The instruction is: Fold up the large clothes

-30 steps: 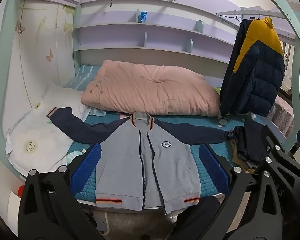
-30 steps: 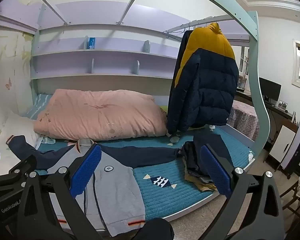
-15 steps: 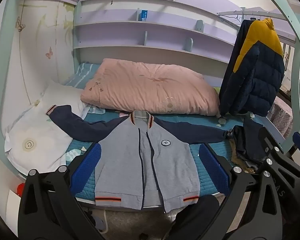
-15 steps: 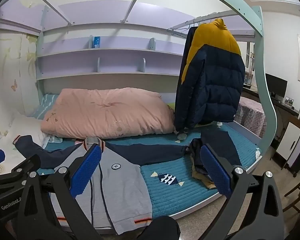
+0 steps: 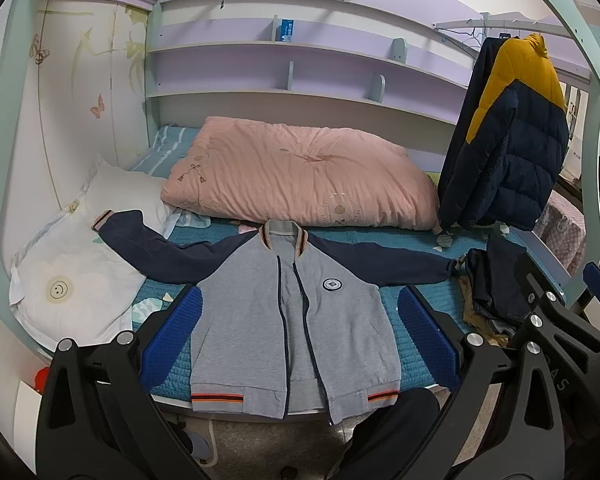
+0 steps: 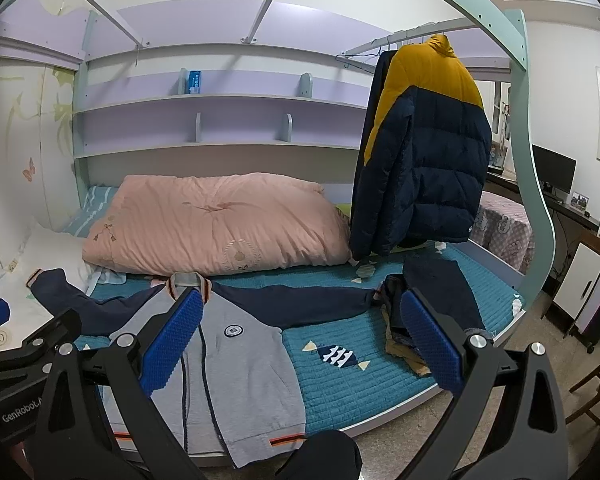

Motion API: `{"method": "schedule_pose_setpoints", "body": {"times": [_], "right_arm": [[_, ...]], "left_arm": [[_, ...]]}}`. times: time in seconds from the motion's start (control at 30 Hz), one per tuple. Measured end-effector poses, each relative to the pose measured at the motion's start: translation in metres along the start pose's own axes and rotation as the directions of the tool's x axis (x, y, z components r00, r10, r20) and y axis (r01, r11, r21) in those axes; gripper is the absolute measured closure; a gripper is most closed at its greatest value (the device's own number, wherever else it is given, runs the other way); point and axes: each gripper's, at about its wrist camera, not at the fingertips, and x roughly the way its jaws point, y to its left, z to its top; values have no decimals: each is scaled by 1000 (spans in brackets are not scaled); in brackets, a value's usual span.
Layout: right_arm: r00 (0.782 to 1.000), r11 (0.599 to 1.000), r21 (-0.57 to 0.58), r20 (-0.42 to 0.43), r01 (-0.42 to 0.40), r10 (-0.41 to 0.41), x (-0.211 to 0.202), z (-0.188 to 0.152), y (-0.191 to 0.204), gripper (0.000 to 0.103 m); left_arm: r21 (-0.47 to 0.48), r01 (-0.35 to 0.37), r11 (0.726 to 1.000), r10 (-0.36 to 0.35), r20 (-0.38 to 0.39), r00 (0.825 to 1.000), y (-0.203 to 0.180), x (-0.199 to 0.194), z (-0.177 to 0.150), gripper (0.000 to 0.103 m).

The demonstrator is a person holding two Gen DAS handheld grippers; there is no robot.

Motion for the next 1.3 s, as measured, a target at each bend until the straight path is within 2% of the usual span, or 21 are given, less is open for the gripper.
{"method": "schedule_pose_setpoints", "body": {"times": [1.3], "right_arm": [[1000, 1000, -7, 15, 17, -17, -6, -1, 3, 7]], "left_arm": [[5, 5, 1000, -5, 7, 1000, -4, -7, 0, 5]]}}
